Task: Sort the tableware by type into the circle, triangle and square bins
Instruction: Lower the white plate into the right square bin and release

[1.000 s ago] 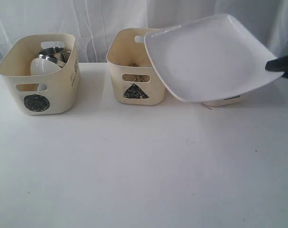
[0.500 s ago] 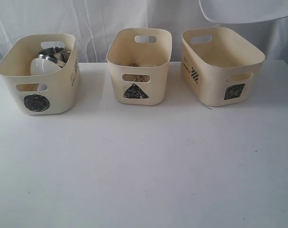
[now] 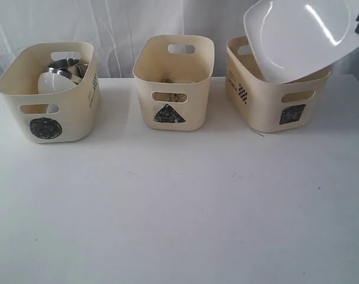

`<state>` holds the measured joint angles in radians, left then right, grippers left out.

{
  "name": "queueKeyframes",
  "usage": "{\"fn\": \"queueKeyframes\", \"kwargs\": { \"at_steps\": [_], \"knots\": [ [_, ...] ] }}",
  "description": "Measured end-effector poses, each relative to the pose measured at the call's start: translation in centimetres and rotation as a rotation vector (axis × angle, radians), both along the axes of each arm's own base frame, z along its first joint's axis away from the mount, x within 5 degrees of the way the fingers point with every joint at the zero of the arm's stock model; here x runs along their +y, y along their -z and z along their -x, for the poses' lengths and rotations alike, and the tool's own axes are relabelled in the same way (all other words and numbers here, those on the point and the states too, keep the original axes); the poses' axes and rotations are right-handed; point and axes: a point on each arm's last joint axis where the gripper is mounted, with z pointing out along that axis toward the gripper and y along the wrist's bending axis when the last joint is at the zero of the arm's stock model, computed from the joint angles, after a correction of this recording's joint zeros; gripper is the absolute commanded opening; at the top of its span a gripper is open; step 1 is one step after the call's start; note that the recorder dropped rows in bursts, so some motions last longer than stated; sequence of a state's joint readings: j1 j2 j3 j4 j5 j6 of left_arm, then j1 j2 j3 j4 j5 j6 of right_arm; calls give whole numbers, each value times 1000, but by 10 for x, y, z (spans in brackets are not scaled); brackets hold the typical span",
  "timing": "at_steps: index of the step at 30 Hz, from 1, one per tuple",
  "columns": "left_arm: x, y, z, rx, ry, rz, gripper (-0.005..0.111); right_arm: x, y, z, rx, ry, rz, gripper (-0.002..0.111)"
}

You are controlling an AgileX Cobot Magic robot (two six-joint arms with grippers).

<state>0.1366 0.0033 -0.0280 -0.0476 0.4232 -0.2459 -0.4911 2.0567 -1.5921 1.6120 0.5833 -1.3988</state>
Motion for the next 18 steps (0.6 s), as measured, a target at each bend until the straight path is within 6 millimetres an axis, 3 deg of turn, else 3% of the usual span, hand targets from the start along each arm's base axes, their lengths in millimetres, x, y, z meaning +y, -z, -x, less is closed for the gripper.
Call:
{"fn": "queueKeyframes", "kwargs": {
  "at_steps": [4,7,13,18],
  "knots": [
    [0,0,0,0,0,0,1,21,8,-11,11,-54,36,0],
    [0,0,0,0,0,0,1,29,8,-14,10,-64,66,8],
    [0,0,0,0,0,0,1,29,5,-15,-3,-44,58,36],
    [0,0,0,0,0,0,1,31,0,-14,-17,-53,59,38]
  ]
}}
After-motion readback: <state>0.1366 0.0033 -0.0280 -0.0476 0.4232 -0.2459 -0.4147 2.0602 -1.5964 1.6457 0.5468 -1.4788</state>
